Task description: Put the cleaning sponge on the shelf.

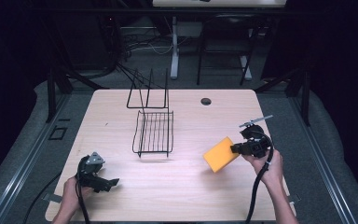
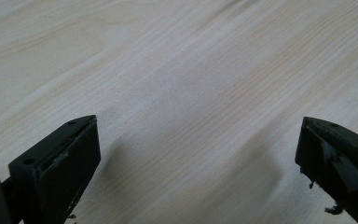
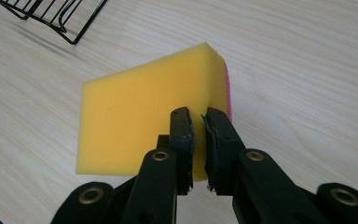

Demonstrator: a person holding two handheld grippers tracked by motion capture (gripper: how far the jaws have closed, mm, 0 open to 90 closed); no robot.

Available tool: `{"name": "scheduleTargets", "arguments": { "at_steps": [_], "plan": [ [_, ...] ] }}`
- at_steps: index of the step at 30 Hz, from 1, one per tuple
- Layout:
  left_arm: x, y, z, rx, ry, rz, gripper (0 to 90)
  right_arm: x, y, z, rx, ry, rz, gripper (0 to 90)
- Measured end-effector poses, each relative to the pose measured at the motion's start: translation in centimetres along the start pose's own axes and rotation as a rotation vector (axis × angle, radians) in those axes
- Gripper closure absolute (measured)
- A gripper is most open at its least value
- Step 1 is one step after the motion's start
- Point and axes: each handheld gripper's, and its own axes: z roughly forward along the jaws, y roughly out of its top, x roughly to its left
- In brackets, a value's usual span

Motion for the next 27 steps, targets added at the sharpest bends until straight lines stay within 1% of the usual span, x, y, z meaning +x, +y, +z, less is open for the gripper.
{"name": "scheduleTargets", "arguments": {
  "at_steps": [6, 7, 8, 9, 12, 14, 15, 16, 20, 21, 27],
  "plan": [
    [0.0, 0.0, 0.0, 0.0, -0.001, 0.0, 0.2, 0.6, 0.9, 0.3, 0.005, -0.001, -0.01, 82.1],
    [0.0, 0.0, 0.0, 0.0, -0.001, 0.0, 0.2, 0.6, 1.0, 0.3, 0.01, 0.006, -0.017, 82.1],
    [0.0, 0.0, 0.0, 0.0, -0.001, 0.0, 0.2, 0.6, 1.0, 0.4, 0.007, 0.0, -0.016, 82.0],
    [0.0, 0.0, 0.0, 0.0, -0.001, 0.0, 0.3, 0.7, 1.1, 0.4, 0.006, 0.008, -0.016, 82.0],
    [0.0, 0.0, 0.0, -0.001, 0.0, 0.0, 0.2, 0.9, 1.5, 0.4, 0.008, 0.009, -0.024, 82.0],
    [0.0, 0.0, 0.0, -0.002, 0.001, 0.0, 0.2, 1.2, 1.8, 0.5, -0.001, 0.006, -0.024, 82.0],
    [0.0, 0.0, 0.0, -0.004, 0.002, 0.0, 0.2, 1.1, 1.9, 0.4, 0.011, 0.011, -0.038, 82.0],
    [0.0, 0.0, 0.0, 0.0, -0.001, 0.0, 0.2, 1.4, 2.1, 0.5, 0.004, 0.01, -0.034, 81.9],
    [0.0, 0.0, 0.0, -0.001, -0.001, 0.0, 0.2, 1.6, 2.5, 0.6, -0.004, 0.019, -0.037, 81.9],
    [0.0, 0.0, 0.0, -0.005, 0.002, -0.001, 0.2, 1.7, 2.6, 0.6, 0.004, 0.017, -0.043, 82.0],
    [0.0, 0.0, 0.0, -0.006, 0.002, -0.001, 0.2, 2.2, 3.1, 0.8, 0.0, 0.026, -0.046, 81.8]
  ]
}}
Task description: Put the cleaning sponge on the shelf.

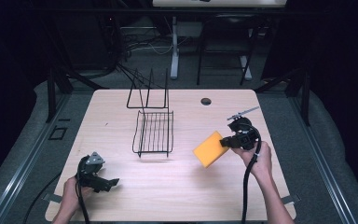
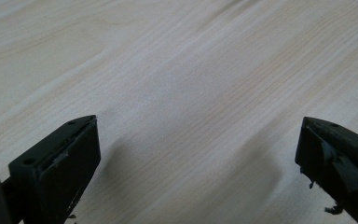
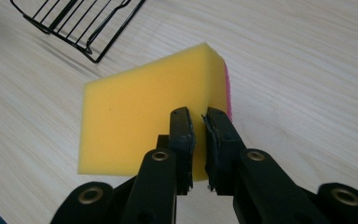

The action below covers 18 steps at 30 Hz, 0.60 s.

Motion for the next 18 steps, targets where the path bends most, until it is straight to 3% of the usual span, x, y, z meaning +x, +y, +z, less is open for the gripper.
{"name": "scheduleTargets", "arguments": {
  "at_steps": [18],
  "plan": [
    [0.0, 0.0, 0.0, -0.002, -0.003, -0.001, 0.3, 1.0, 1.5, 1.2, -0.017, 0.04, -0.011, 81.7]
  ]
}}
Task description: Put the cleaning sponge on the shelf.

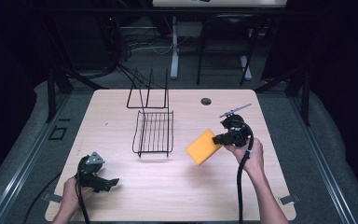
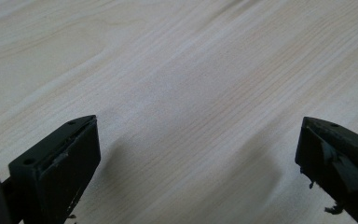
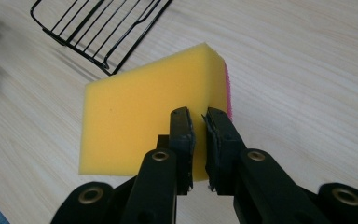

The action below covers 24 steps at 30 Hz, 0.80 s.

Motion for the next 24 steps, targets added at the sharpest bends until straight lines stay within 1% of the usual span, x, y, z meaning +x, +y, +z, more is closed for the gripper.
{"name": "scheduleTargets", "arguments": {
  "at_steps": [4, 8, 10, 11, 18, 19, 23, 24],
  "plan": [
    [0.0, 0.0, 0.0, 0.001, 0.001, 0.0, 0.3, 0.2, 0.4, -0.1, 0.0, 0.005, -0.005, 81.6],
    [0.0, 0.0, 0.0, 0.0, 0.001, 0.0, 0.2, 0.5, 0.7, -0.1, -0.013, 0.015, -0.008, 81.6],
    [0.0, 0.0, 0.0, -0.001, 0.0, 0.001, 0.3, 0.6, 0.9, -0.1, -0.009, 0.021, -0.015, 81.6],
    [0.0, 0.0, 0.0, 0.0, 0.0, 0.001, 0.2, 0.7, 1.0, -0.1, -0.015, 0.02, -0.01, 81.6],
    [0.0, 0.0, 0.0, -0.001, 0.0, 0.001, 0.3, 1.1, 1.6, -0.2, -0.021, 0.03, -0.017, 81.6],
    [0.0, 0.0, 0.0, -0.001, 0.0, 0.0, 0.2, 1.1, 1.8, -0.2, -0.031, 0.042, -0.015, 81.6],
    [0.0, 0.0, 0.0, -0.001, -0.002, -0.001, 0.2, 1.2, 2.1, -0.2, -0.027, 0.051, -0.018, 81.6],
    [0.0, 0.0, 0.0, -0.002, -0.001, -0.001, 0.2, 1.3, 2.1, -0.1, -0.035, 0.051, -0.02, 81.6]
  ]
}}
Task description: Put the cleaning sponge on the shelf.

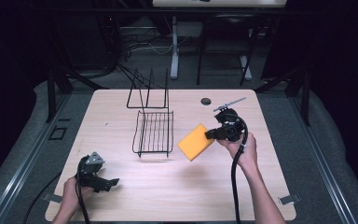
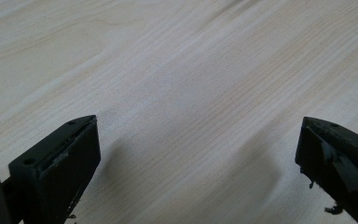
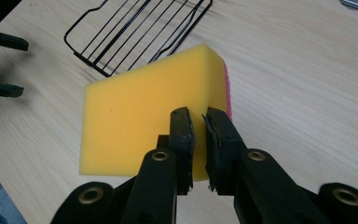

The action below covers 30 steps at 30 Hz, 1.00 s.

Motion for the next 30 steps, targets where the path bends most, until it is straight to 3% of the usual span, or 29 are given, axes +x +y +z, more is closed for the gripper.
{"name": "scheduleTargets", "arguments": {
  "at_steps": [30],
  "plan": [
    [0.0, 0.0, 0.0, -0.001, 0.001, 0.0, 0.2, 1.9, 2.2, 1.4, -0.033, 0.056, -0.017, 81.4]
  ]
}}
